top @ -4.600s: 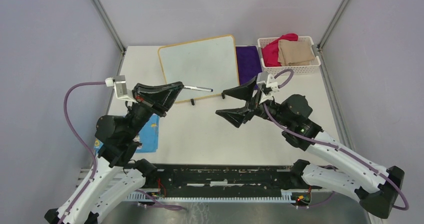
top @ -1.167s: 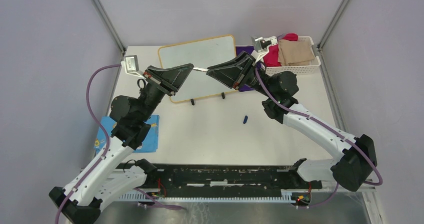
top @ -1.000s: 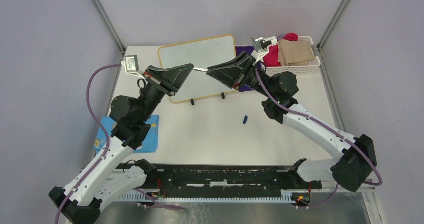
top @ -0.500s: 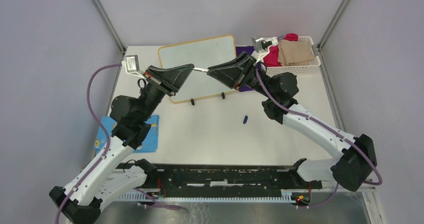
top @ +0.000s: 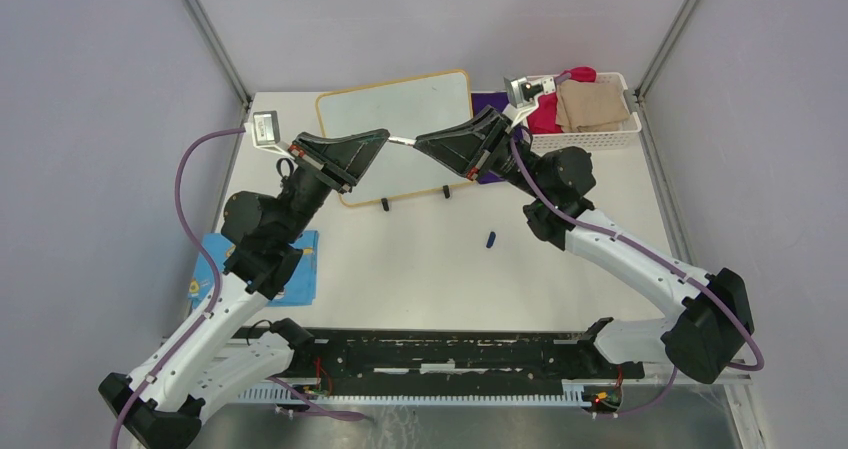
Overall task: Write a sentence on the whiteboard
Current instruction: Adjust the whiteboard marker at the center of the board.
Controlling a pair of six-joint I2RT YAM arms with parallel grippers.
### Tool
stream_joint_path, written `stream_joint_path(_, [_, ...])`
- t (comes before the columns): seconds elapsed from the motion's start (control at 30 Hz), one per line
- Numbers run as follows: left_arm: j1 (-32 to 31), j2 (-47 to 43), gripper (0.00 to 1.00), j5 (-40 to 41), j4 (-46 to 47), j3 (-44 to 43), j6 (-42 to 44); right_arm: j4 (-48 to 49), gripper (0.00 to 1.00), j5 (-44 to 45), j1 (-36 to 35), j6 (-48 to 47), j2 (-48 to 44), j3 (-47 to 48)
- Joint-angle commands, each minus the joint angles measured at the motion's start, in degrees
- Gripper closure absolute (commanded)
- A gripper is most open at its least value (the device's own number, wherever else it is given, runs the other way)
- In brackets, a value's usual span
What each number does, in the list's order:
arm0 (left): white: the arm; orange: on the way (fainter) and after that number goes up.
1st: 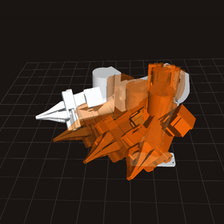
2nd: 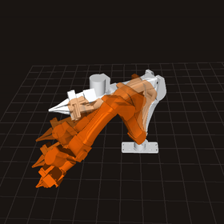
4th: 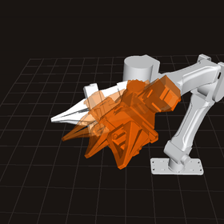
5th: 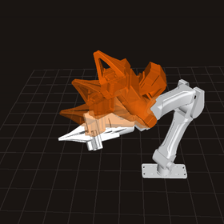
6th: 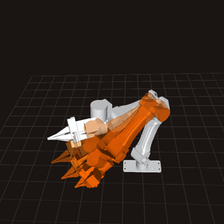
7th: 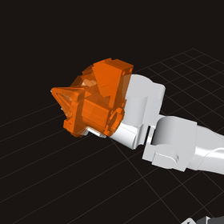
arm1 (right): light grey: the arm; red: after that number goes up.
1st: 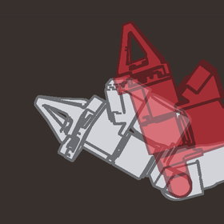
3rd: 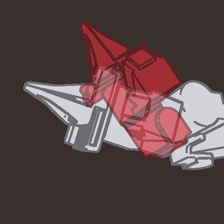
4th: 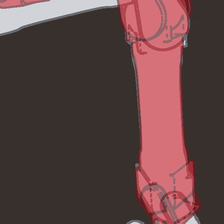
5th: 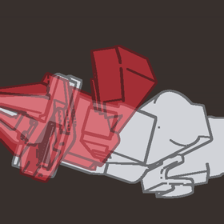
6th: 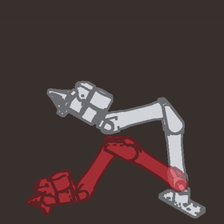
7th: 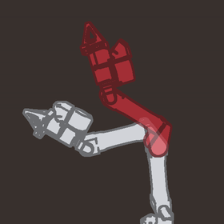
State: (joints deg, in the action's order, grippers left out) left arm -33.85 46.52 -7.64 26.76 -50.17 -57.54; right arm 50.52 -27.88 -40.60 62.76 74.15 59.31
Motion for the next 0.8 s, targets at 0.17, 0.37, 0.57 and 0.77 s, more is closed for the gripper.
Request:
stream_joint_path(0.17, [0.05, -0.11, 0.98, -0.29, 0.13, 0.95, -1.06, 5.60, 0.72, 1.29, -0.11, 1.49, -0.74, 0.05])
stream_joint_path(0.37, [0.08, -0.12, 0.98, -0.27, 0.13, 0.95, -1.08, 5.55, 0.72, 1.63, -0.12, 1.47, -0.85, -0.07])
stream_joint_path(0.57, [0.05, -0.24, 0.98, -0.18, 0.13, 1.44, -1.22, 4.90, 0.72, 2.45, -0.13, 1.46, -0.85, -0.33])
stream_joint_path(0.77, [0.02, -0.35, 0.98, 0.22, 0.13, 1.57, -1.09, 5.01, 0.75, 2.82, -0.18, 1.40, -0.84, -0.69])
